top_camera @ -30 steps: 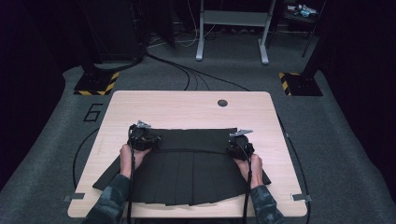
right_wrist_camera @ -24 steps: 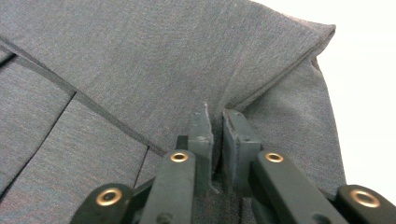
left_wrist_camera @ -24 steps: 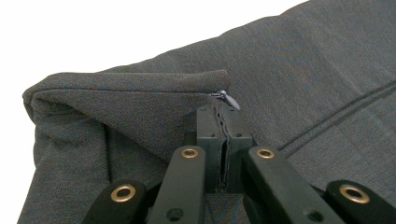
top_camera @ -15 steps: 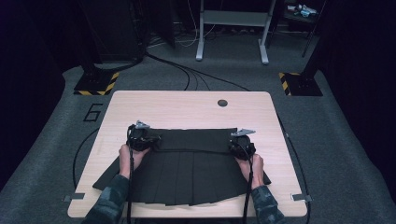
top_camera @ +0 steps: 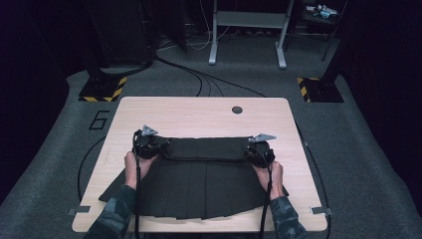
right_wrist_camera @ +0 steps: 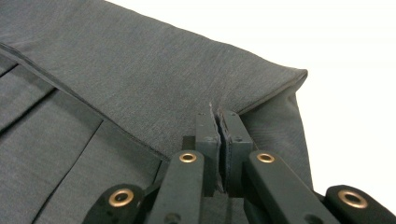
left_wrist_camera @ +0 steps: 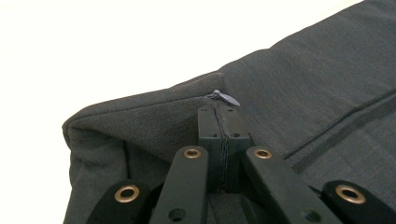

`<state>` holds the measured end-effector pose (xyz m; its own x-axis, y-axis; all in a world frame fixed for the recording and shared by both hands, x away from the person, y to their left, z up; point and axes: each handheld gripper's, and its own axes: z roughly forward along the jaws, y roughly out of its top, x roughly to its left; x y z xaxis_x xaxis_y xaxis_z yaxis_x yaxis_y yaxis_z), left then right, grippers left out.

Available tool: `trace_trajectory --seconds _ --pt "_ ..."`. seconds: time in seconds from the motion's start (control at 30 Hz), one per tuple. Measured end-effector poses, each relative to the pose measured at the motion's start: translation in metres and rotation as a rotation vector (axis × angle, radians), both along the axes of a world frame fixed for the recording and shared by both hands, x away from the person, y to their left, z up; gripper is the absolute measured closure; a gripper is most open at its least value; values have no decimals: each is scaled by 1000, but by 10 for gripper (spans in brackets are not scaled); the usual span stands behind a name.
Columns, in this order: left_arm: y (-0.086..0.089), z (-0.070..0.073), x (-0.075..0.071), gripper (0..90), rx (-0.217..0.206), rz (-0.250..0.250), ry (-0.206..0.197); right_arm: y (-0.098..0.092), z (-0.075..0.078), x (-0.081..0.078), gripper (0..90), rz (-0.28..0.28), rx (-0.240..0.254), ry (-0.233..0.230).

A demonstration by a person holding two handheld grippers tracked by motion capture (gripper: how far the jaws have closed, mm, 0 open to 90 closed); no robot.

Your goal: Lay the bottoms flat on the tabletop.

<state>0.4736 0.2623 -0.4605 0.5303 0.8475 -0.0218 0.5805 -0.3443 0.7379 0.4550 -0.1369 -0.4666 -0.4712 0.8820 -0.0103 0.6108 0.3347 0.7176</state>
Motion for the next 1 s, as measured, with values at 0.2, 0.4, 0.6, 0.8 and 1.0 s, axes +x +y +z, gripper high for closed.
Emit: trace_trajectory --seconds 0.2,0.4,0.6,0.8,1.0 --pt "0 12 23 894 -10 17 -23 0 24 32 880 8 -1 14" --pt "7 36 70 822 -86 215 -75 4 56 106 867 -92 27 66" --pt "28 53 73 460 -115 375 -106 -6 70 131 682 -205 106 48" --pt "45 48 63 334 -126 373 -53 -13 68 115 566 -171 115 31" --pt "54 43 37 284 -96 330 -60 -13 57 88 410 -115 89 39"
